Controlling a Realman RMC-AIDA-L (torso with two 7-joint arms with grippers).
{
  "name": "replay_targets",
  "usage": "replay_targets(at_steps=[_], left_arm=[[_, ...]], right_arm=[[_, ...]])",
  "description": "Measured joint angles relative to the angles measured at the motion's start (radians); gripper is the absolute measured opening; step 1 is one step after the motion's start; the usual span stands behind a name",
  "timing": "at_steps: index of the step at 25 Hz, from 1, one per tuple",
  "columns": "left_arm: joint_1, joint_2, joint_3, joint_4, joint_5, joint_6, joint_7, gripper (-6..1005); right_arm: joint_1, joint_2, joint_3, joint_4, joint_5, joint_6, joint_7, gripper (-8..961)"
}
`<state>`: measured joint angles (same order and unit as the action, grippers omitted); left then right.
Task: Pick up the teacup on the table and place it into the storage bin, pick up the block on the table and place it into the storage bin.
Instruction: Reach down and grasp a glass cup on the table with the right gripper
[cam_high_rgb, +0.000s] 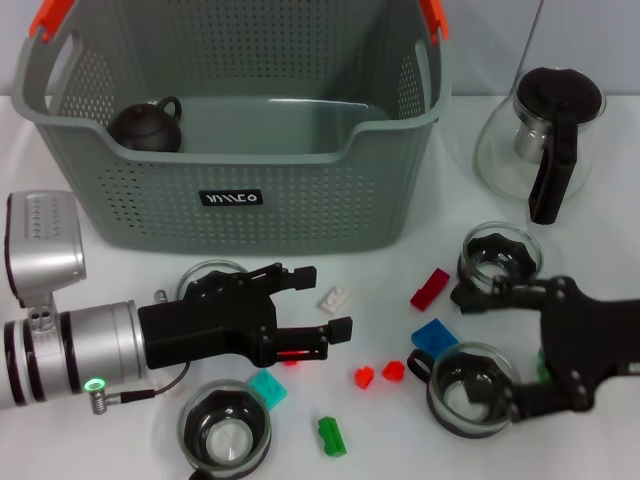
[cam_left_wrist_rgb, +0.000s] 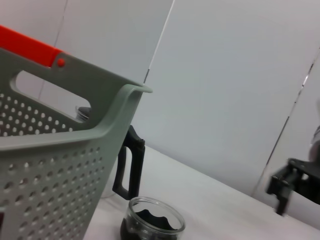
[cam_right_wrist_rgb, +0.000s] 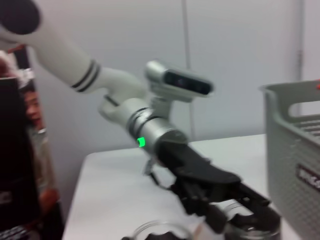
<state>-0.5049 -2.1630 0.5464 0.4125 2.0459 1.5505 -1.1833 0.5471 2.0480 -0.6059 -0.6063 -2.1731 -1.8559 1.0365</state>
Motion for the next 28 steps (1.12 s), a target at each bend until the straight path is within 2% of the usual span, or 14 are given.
replay_targets(at_steps=[2,7,10,18,26,28], left_arm=[[0.003,0.000,-0.004,0.002,-0.004,-0.001,0.003,934],[0.004,0.000,-0.004,0.002,-0.006,-0.002,0.003,934],[0.001,0.000,-0.003,-0.001,-0.007,-0.002,0.004,934],[0.000,-0.006,-0.007,-0.016,-0.008,-0.032,0.005,933],[-0.004,-0.006,-0.006,-0.028,-0.009,-0.048,0.007,933],[-0.006,-0.006,-0.006,-0.027,-0.009,-0.050,0.007,933]], right_arm=[[-0.004,0.002,0.000,-0.042,-0.048,-0.028,0.004,912],[-0.001,0.035,-0.006,-0.179,-0.197,-0.068,0.008,912],[0.009,0.045,-0.045,-0.235,-0.244,-0.074,0.026,912],[0.018,0.047,-0.243,-0.342,-0.256,-0.018,0.146,913],[0.053,0.048,-0.357,-0.366,-0.289,0.056,0.229,914],[0.074,0.050,-0.414,-0.358,-0.302,0.092,0.255,914]])
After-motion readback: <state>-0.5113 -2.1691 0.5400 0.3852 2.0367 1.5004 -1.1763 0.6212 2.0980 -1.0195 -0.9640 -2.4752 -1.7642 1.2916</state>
